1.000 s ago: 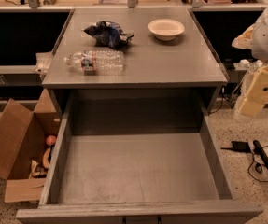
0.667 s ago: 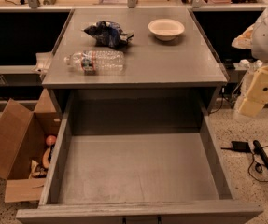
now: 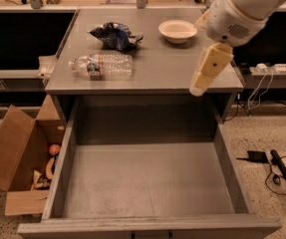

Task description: Place water bottle into top drawer

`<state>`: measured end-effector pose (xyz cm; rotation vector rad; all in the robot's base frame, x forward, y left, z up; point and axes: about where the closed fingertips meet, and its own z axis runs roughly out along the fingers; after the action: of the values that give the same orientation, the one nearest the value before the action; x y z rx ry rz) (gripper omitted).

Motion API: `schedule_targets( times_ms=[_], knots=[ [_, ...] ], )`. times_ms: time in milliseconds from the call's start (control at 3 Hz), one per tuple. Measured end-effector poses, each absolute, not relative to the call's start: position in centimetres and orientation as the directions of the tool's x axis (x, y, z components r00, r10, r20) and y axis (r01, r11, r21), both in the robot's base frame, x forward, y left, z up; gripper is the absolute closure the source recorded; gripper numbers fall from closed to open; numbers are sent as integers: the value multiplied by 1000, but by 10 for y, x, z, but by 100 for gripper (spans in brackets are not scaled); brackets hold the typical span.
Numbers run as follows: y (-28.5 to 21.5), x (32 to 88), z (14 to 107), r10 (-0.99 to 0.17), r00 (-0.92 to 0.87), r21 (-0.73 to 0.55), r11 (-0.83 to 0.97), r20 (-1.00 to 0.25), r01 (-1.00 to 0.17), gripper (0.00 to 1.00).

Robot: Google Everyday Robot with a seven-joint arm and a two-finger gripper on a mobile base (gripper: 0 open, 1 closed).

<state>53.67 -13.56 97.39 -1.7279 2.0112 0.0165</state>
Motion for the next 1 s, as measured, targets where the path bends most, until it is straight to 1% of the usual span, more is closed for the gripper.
schedule_targets(
  times_ms=[333, 667, 1000],
  knots=[
    [-89, 579, 959, -891, -56, -271, 196, -450, -942, 0],
    [-27, 617, 919, -805, -111, -140, 234, -583, -962, 0],
    [-27, 617, 919, -805, -111, -140, 234, -583, -962, 0]
  ],
)
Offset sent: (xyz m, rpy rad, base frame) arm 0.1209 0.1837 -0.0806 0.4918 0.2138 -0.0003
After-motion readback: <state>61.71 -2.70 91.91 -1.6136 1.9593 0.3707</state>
